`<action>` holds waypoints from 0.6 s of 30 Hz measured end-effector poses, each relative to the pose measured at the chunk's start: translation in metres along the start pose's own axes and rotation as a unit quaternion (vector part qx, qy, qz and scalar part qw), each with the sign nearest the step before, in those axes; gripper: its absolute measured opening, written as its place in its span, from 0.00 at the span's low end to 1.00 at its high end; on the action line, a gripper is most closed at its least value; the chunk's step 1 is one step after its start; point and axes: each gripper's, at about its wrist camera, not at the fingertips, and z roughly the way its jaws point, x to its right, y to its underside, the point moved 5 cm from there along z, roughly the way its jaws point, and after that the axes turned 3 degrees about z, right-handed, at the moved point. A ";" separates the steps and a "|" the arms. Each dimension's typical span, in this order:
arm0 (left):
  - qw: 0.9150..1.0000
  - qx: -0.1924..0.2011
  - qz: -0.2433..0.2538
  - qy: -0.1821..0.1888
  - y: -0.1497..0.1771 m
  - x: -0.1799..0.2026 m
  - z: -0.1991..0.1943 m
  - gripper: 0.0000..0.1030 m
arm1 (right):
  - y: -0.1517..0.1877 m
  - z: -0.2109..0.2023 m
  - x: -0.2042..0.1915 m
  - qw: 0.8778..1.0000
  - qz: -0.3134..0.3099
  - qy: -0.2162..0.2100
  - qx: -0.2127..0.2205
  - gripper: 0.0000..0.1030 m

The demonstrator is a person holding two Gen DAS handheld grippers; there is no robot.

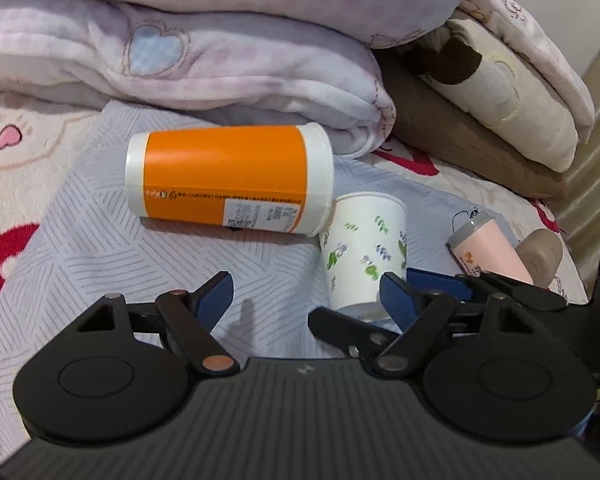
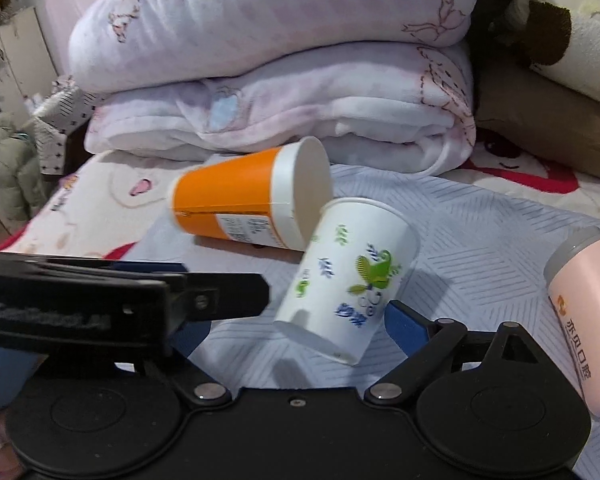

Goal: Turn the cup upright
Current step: 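Move the left tool toward the tipped white paper cup, then close the left gripper around the white paper cup's body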

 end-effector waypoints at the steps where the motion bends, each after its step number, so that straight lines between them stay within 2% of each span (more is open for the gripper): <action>1: 1.000 -0.001 -0.004 0.002 0.001 -0.002 0.000 0.78 | 0.001 0.003 0.000 1.000 -0.005 0.008 -0.002 0.89; 3: 1.000 -0.006 -0.010 0.007 0.002 -0.006 0.001 0.78 | 0.002 0.007 0.001 0.999 -0.015 0.029 -0.008 0.78; 4: 1.000 -0.009 -0.011 0.008 0.002 -0.008 0.002 0.78 | 0.003 0.008 0.001 0.999 -0.017 0.030 -0.013 0.74; 6: 1.000 -0.018 -0.011 0.014 0.004 -0.009 0.005 0.78 | 0.004 0.007 0.002 0.999 -0.018 0.031 -0.016 0.59; 8: 1.000 -0.022 -0.011 0.017 0.006 -0.008 0.005 0.78 | 0.005 0.006 0.004 0.999 -0.017 0.040 -0.020 0.51; 15: 0.999 -0.019 -0.011 0.034 0.005 -0.003 0.005 0.78 | 0.012 0.003 0.007 0.999 0.002 0.031 -0.025 0.33; 18: 0.999 0.002 -0.011 0.048 0.000 -0.001 0.005 0.78 | 0.013 -0.002 0.006 1.000 0.008 -0.007 -0.025 0.33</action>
